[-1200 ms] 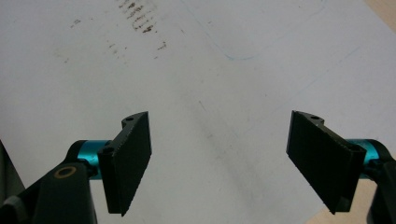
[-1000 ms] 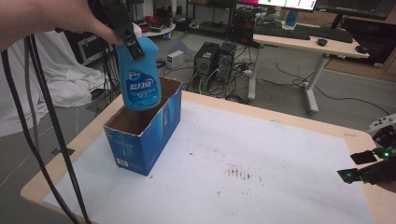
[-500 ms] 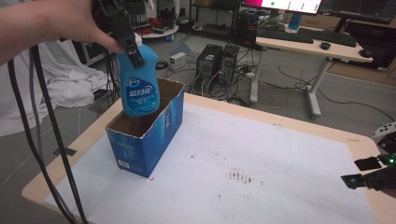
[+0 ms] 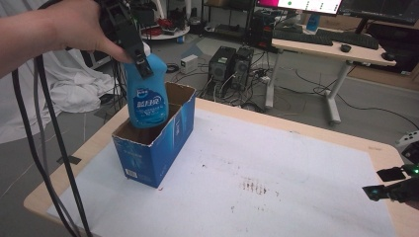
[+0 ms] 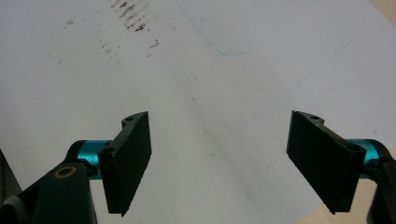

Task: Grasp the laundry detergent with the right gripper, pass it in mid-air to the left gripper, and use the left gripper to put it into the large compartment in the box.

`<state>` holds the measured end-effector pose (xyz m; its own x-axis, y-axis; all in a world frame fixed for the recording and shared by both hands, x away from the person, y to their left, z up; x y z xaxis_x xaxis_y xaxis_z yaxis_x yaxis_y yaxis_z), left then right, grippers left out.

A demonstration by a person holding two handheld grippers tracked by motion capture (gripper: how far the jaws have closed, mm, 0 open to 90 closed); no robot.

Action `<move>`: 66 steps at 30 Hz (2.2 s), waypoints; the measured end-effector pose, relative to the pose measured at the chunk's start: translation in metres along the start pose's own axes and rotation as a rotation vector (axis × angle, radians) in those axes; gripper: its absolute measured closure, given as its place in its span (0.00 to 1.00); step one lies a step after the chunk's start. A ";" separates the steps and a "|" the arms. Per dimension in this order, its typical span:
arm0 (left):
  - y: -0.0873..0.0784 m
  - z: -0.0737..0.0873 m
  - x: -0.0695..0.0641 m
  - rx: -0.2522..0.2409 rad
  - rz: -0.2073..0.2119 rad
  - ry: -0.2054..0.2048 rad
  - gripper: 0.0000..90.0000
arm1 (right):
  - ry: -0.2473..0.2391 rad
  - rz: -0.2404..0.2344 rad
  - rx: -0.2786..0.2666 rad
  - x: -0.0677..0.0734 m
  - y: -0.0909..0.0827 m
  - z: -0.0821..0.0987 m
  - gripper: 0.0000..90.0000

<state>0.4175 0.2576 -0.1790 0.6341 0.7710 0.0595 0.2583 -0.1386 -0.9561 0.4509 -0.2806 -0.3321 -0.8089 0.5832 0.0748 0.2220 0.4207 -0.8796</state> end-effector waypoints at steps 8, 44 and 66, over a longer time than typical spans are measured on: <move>0.009 0.002 -0.001 0.009 0.011 -0.005 0.42 | 0.000 -0.001 0.001 0.000 0.000 0.000 0.24; 0.107 0.032 -0.009 0.110 0.020 0.005 0.42 | -0.003 0.000 0.016 0.001 0.004 0.004 0.24; 0.139 0.045 -0.009 0.072 0.019 -0.009 0.42 | -0.008 0.002 0.022 0.002 0.006 0.005 0.24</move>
<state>0.4151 0.2596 -0.3249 0.6320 0.7740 0.0392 0.1932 -0.1084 -0.9752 0.4478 -0.2801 -0.3397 -0.8127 0.5785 0.0692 0.2116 0.4038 -0.8900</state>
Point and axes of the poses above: each handheld gripper's, and its own axes: y roughly forward along the jaws, z roughly out of its underside, x roughly to its left, the point moved 5 cm from there along y, roughly forward along the jaws, and after that the axes turned 2 degrees about y, right-handed, at the moved point
